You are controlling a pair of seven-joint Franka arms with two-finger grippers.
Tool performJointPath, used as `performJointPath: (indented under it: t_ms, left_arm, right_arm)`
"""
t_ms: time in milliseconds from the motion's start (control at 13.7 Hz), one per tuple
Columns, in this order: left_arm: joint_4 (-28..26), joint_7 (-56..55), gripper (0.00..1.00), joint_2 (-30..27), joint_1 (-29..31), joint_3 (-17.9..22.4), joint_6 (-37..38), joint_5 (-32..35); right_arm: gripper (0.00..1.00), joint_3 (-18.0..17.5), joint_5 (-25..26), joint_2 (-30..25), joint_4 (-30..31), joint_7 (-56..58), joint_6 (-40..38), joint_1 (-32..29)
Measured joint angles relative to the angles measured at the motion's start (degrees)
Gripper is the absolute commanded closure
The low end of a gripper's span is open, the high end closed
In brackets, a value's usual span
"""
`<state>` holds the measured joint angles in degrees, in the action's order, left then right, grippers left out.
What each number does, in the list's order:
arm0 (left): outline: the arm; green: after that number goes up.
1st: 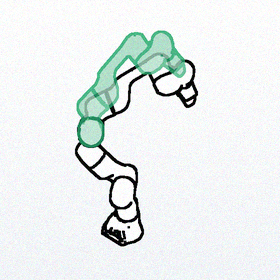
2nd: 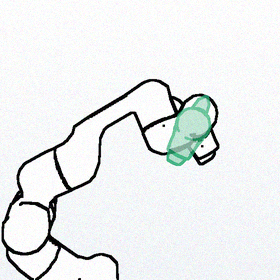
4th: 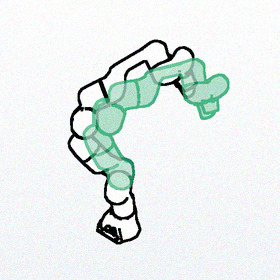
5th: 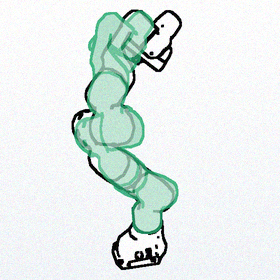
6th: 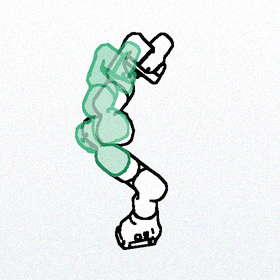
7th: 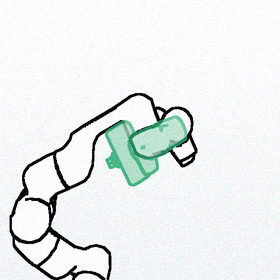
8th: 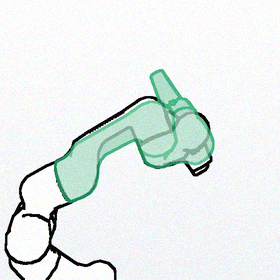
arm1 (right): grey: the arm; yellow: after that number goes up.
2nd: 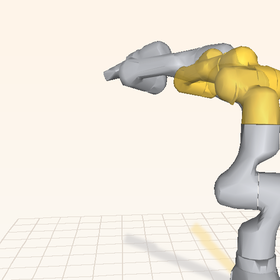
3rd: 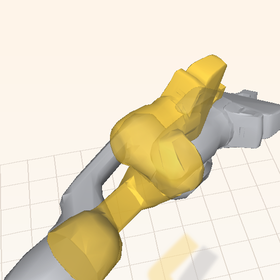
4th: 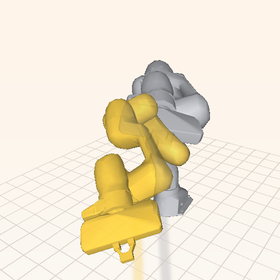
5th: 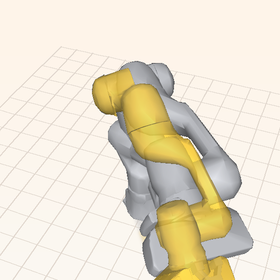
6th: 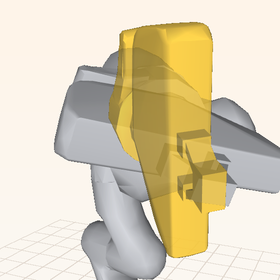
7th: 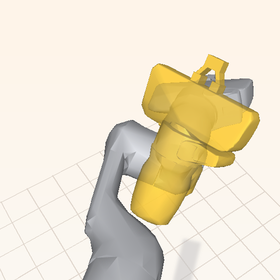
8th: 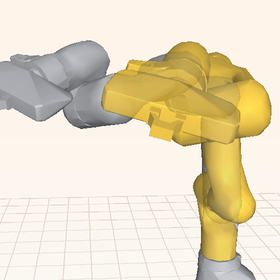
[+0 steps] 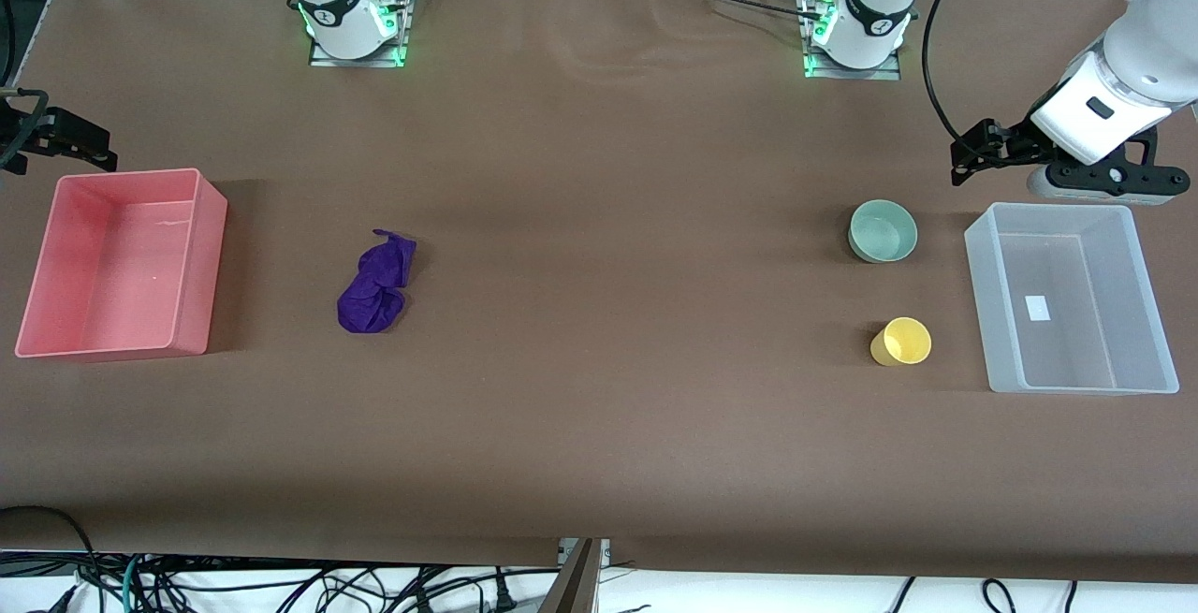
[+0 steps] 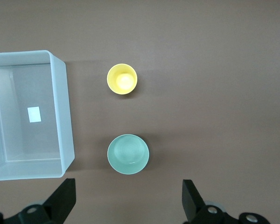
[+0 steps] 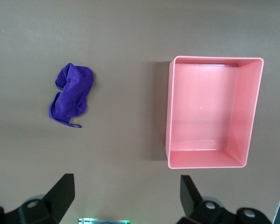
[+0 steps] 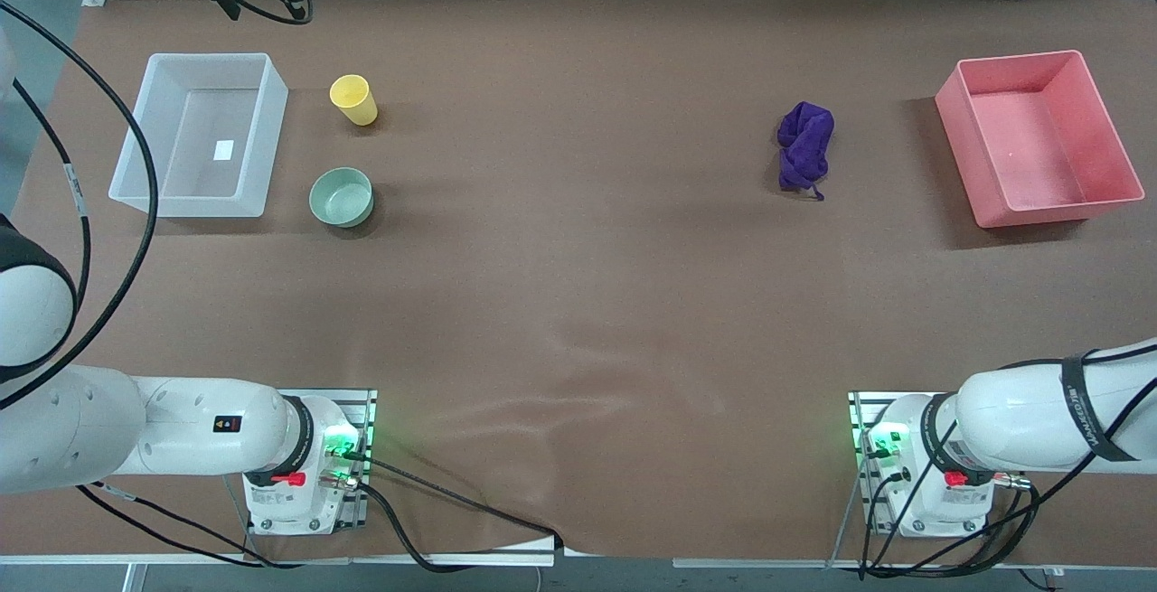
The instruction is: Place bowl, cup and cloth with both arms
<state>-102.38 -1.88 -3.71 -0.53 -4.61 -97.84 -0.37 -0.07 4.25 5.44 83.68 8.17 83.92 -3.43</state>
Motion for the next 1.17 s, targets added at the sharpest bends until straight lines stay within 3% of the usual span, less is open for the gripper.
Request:
performJointPath:
  t_ms: [1171]
  left_arm:
    - [0.0,0.0,0.00,0.0,0.0,0.1,1.7,0.0]
  right_arm:
    - [0.00,0.0,0.0,0.0,0.0,0.0,0.0,0.0]
